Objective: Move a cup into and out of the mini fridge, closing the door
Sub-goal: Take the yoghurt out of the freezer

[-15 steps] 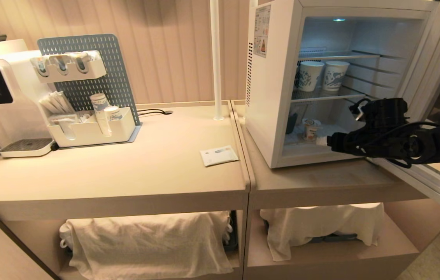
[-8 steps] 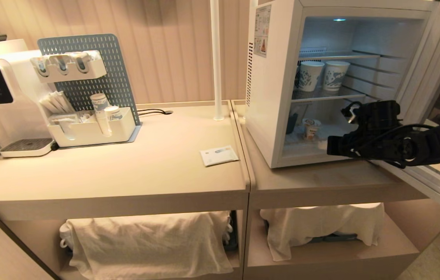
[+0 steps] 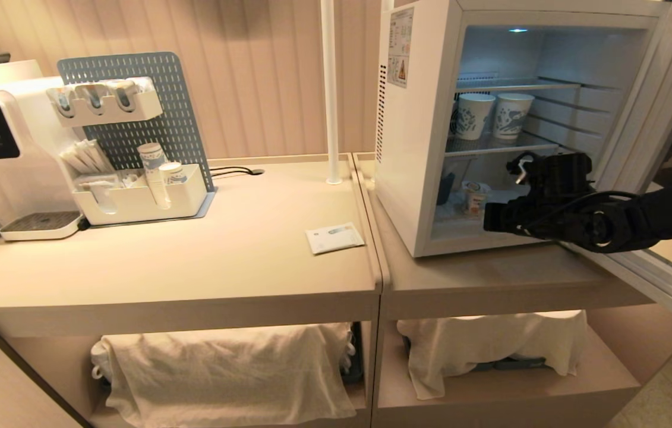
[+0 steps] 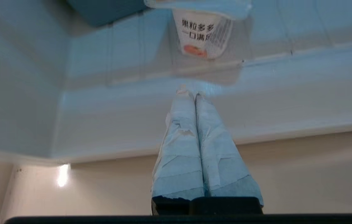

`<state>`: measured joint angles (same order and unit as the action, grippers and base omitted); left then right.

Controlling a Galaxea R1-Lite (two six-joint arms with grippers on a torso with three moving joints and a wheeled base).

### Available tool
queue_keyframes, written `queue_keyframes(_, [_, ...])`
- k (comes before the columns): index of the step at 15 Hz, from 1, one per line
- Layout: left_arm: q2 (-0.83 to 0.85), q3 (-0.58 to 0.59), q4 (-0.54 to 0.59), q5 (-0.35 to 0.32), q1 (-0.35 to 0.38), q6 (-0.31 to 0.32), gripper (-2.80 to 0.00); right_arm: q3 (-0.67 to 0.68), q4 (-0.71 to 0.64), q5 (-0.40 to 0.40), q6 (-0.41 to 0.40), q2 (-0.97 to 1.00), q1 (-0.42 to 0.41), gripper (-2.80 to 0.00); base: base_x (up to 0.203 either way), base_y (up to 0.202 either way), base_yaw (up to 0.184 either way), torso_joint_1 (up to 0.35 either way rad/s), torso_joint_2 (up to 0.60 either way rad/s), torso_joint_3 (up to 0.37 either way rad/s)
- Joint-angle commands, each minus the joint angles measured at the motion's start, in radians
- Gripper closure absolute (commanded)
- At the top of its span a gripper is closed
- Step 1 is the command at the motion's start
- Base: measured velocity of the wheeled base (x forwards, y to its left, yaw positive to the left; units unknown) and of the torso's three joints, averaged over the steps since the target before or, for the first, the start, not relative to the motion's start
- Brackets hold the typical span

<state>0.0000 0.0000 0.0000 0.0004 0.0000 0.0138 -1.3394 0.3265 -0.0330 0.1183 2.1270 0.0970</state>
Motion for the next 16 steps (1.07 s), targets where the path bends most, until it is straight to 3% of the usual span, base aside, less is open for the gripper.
queue_keyframes(1, [0.000, 0.000, 0.000, 0.000, 0.000, 0.000, 0.00, -0.004, 0.010, -0.001, -0.001, 0.014, 0.009, 0.00, 0.000, 0.000, 0.000, 0.000, 0.00, 0.000])
queue_keyframes(5, [0.000, 0.000, 0.000, 0.000, 0.000, 0.000, 0.00, -0.011, 0.082, 0.010, -0.019, 0.030, 0.009, 0.00, 0.000, 0.000, 0.000, 0.000, 0.00, 0.000])
queue_keyframes(11, [0.000, 0.000, 0.000, 0.000, 0.000, 0.000, 0.00, 0.016, 0.071, 0.060, -0.069, 0.041, 0.009, 0.00, 0.000, 0.000, 0.000, 0.000, 0.00, 0.000])
queue_keyframes(12, [0.000, 0.000, 0.000, 0.001, 0.000, 0.000, 0.00, 0.025, 0.080, 0.062, -0.067, 0.043, 0.009, -2.80, 0.000, 0.000, 0.000, 0.000, 0.00, 0.000])
queue_keyframes(16, [0.000, 0.000, 0.000, 0.001, 0.000, 0.000, 0.00, 0.032, 0.085, 0.068, -0.063, 0.056, 0.009, -2.80, 0.000, 0.000, 0.000, 0.000, 0.00, 0.000])
